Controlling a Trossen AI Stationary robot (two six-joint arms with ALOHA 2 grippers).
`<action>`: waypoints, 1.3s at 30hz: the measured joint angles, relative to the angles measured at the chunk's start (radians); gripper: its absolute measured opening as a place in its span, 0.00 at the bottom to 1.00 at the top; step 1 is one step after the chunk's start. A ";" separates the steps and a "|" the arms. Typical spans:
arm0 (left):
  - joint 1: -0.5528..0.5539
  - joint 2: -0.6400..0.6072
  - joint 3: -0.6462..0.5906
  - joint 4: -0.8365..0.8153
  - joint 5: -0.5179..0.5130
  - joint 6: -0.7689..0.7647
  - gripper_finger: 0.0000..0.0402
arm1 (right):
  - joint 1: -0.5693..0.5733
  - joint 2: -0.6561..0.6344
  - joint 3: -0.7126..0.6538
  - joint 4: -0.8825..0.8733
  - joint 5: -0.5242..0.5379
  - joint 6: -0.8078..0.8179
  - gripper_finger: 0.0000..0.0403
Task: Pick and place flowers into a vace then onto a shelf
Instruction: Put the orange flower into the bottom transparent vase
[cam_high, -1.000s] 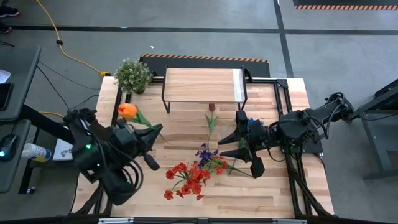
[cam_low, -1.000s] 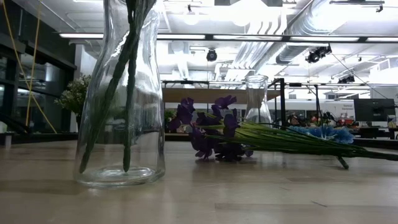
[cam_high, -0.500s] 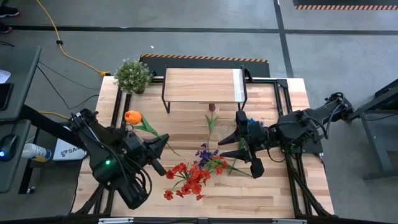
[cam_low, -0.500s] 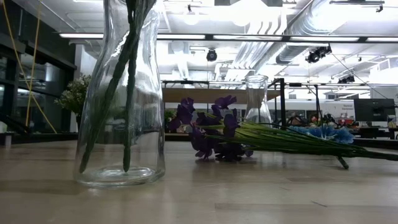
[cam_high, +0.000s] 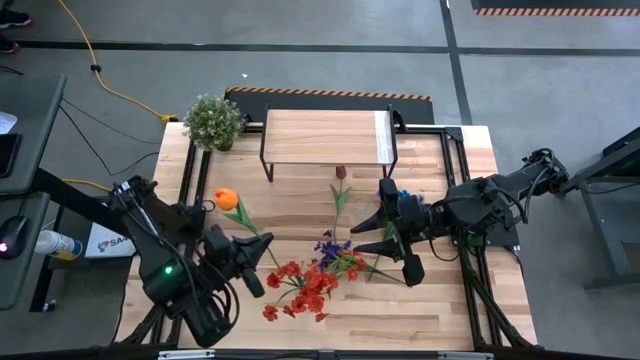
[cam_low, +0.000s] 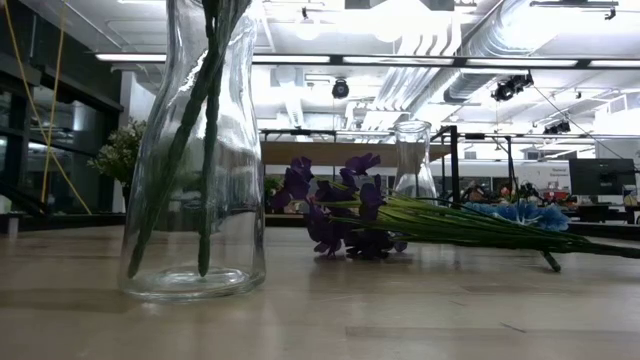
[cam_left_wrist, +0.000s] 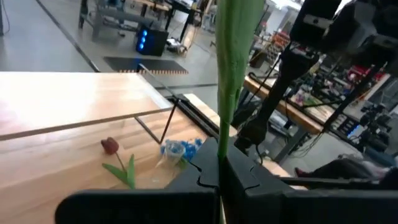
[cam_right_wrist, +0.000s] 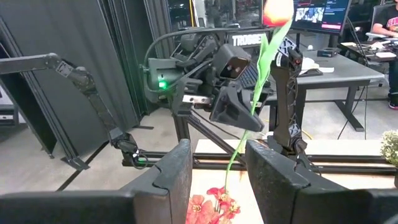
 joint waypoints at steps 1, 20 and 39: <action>0.001 0.001 -0.010 -0.001 -0.001 -0.005 0.07 | 0.000 0.000 0.000 0.000 0.000 0.000 0.35; -0.001 -0.016 -0.120 0.006 -0.081 -0.173 0.07 | 0.000 0.000 0.000 0.000 0.000 0.004 0.35; -0.001 -0.077 -0.093 -0.036 0.014 -0.057 0.07 | 0.000 0.000 0.000 0.000 0.000 0.004 0.35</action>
